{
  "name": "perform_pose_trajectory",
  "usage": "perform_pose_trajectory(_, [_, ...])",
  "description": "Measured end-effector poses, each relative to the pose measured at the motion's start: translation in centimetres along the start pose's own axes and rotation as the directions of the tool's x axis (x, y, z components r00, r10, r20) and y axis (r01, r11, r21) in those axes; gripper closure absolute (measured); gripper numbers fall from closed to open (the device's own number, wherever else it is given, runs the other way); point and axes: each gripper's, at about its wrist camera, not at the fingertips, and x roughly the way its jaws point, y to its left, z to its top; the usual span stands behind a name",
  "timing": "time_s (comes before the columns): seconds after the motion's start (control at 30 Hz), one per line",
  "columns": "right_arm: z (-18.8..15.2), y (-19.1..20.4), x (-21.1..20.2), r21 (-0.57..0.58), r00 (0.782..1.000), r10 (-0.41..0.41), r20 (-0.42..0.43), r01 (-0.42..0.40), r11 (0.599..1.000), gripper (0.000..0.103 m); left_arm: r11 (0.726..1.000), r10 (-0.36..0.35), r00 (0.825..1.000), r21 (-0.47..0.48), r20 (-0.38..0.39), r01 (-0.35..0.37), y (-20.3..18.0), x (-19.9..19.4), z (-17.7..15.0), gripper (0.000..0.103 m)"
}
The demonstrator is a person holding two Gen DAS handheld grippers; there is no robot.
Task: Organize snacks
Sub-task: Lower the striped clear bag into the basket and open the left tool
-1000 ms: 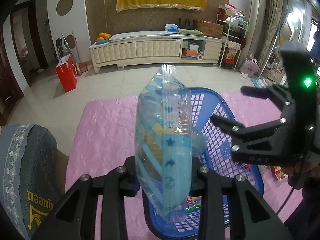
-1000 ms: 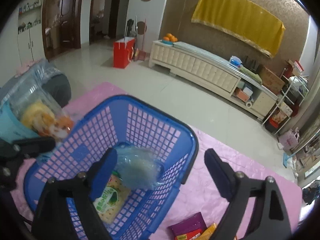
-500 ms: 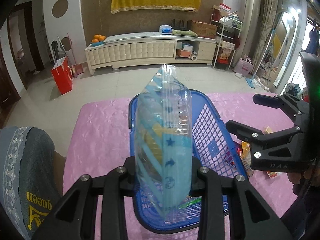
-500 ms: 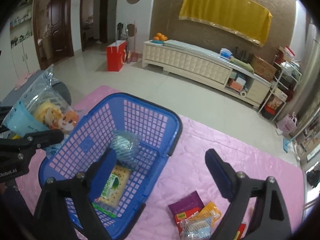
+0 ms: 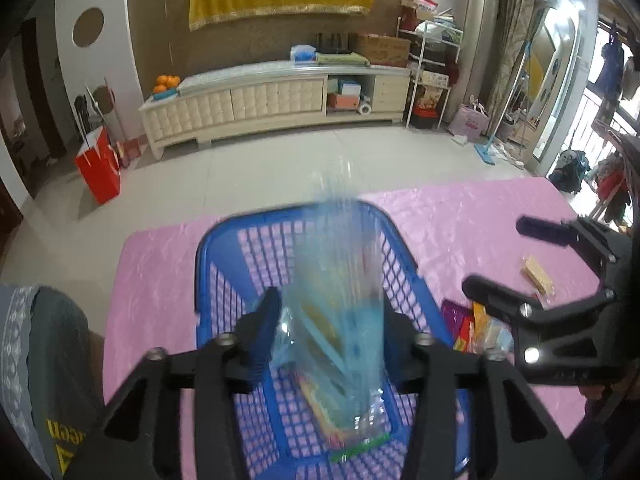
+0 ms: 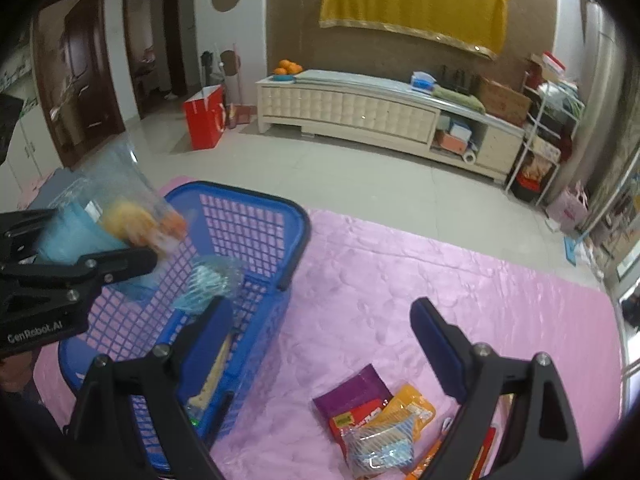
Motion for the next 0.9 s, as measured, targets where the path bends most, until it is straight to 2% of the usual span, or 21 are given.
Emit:
perform_pose_trajectory(0.07, [-0.1, -0.5, 0.3, 0.009, 1.0, 0.001, -0.006, -0.001, 1.0, 0.01, 1.0, 0.024, 1.0, 0.02, 0.014, -0.024, -0.4, 0.3, 0.5, 0.033])
perform_pose_trajectory(0.2, [-0.1, -1.2, 0.2, 0.018, 1.0, 0.005, -0.009, -0.004, 1.0, 0.01, 0.999, 0.043, 0.999, 0.024, 0.004, -0.043, -0.5, 0.4, 0.3, 0.033])
perform_pose_trajectory(0.43, [0.0, -1.3, -1.3, 0.041, 0.999, 0.033, 0.002, -0.034, 0.999, 0.01, 1.0, 0.03, 0.999, 0.003, 0.018, -0.03, -0.4, -1.9, -0.7, 0.033])
perform_pose_trajectory(0.7, [-0.7, -0.9, -5.3, 0.039, 0.999, 0.045, 0.03, -0.046, 0.998, 0.01, 0.999, 0.035, 0.997, 0.008, 0.067, -0.036, -3.4, -6.9, -2.6, 0.033])
perform_pose_trajectory(0.9, [-2.6, -0.6, -8.8, 0.025, 0.999, 0.009, 0.051, -0.01, 1.0, 0.01, 0.999, 0.029, 0.996, 0.023, 0.088, -0.031, -6.3, -9.9, -4.8, 0.031])
